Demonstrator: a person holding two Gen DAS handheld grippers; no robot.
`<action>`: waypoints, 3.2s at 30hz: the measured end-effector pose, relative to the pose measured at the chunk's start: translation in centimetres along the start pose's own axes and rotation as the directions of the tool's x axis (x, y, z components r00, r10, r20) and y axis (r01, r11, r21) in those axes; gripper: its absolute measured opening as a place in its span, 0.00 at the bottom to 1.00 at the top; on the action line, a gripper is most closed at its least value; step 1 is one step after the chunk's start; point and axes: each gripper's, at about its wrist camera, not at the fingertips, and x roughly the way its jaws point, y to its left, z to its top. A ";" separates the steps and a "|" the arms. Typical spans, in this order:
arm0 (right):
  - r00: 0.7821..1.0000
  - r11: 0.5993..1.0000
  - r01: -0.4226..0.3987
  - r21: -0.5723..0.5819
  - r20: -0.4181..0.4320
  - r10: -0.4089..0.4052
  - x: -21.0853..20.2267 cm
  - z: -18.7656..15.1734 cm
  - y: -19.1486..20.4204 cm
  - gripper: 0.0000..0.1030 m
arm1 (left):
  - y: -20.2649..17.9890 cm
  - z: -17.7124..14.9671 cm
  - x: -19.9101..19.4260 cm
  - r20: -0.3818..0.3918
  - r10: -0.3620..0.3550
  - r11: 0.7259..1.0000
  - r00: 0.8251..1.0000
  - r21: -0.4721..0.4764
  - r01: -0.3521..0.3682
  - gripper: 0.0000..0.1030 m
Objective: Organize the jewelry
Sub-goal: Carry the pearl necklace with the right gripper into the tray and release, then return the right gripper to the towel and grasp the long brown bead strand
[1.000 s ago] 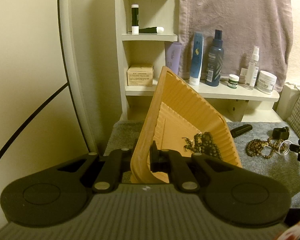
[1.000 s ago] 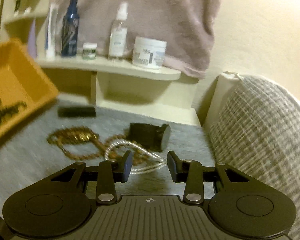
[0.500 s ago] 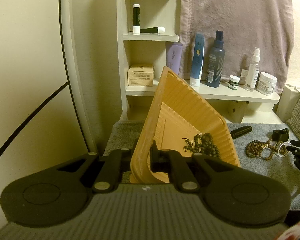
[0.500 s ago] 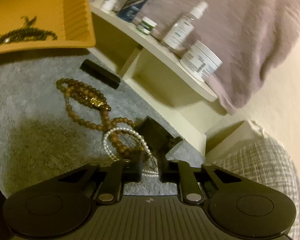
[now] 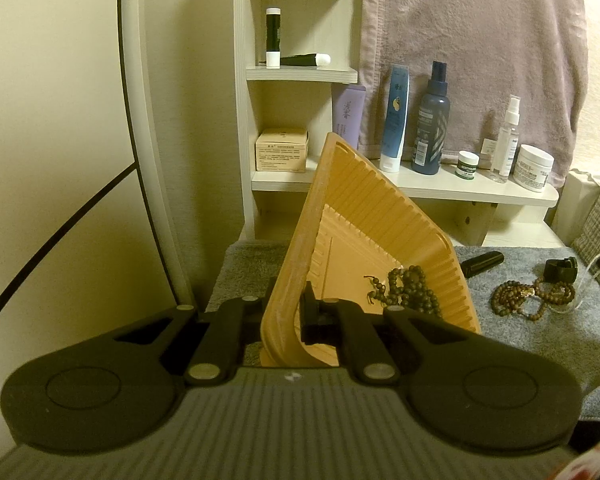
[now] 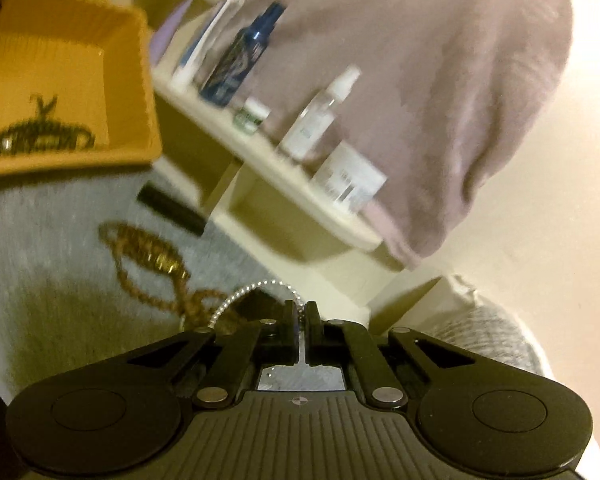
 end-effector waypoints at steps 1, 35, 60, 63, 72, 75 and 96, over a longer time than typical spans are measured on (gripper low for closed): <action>1.000 1.000 0.002 0.004 0.011 -0.002 -0.3 0.3 -0.3 0.03 | 0.0 0.0 0.0 0.000 0.000 1.000 1.000 0.001 0.000 0.07; 0.812 0.881 -0.471 -0.050 0.366 0.454 -4.0 15.0 4.6 0.02 | -0.3 0.3 -0.1 0.000 -0.004 1.000 1.000 -0.001 0.004 0.07; 0.675 0.658 -0.737 0.153 0.123 0.728 3.7 15.3 10.7 0.03 | 0.1 0.5 0.1 -0.008 -0.007 1.000 1.000 -0.019 0.007 0.08; 0.682 0.660 -0.730 0.176 0.122 0.721 3.7 15.0 10.3 0.04 | 0.1 0.5 0.1 -0.008 -0.009 1.000 1.000 -0.023 0.008 0.08; 0.765 0.683 -0.636 0.360 0.180 0.618 2.6 11.5 5.2 0.34 | 0.0 0.5 0.1 -0.008 -0.007 1.000 1.000 -0.019 0.007 0.08; 0.830 0.694 -0.542 0.473 0.170 0.532 1.9 8.8 3.0 0.41 | 0.0 0.5 0.1 -0.007 -0.007 1.000 1.000 -0.018 0.006 0.08; 0.966 0.856 -0.173 0.488 -0.088 0.245 1.7 -0.8 -0.4 0.42 | -0.1 0.5 0.1 -0.006 -0.007 1.000 1.000 -0.011 0.007 0.08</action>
